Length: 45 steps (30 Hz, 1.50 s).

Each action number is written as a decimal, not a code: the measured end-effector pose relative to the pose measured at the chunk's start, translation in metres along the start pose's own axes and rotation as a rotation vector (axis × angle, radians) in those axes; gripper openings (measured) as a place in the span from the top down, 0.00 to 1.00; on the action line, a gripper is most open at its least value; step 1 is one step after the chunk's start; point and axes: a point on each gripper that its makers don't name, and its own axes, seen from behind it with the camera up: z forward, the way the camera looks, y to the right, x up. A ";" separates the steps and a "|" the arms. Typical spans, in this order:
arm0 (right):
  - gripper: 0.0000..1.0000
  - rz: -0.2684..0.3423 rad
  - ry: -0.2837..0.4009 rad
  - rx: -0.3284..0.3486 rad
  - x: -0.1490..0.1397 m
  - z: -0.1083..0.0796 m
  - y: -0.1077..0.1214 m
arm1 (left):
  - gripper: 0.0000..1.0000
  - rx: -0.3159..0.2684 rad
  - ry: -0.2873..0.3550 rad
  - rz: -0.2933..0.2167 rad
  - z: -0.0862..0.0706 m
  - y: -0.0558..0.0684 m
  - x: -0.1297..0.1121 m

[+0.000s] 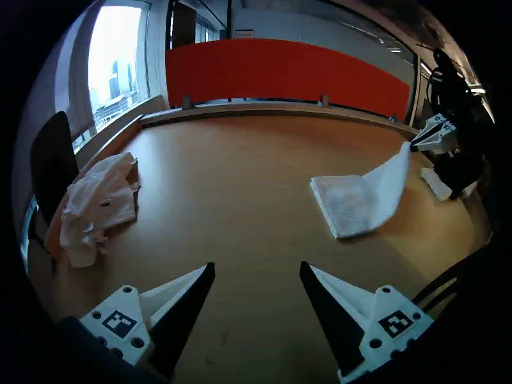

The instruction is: Fold towel

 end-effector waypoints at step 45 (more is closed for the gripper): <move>0.44 -0.107 -0.044 0.258 0.037 0.096 -0.090 | 0.01 0.032 -0.011 -0.053 -0.013 -0.012 -0.013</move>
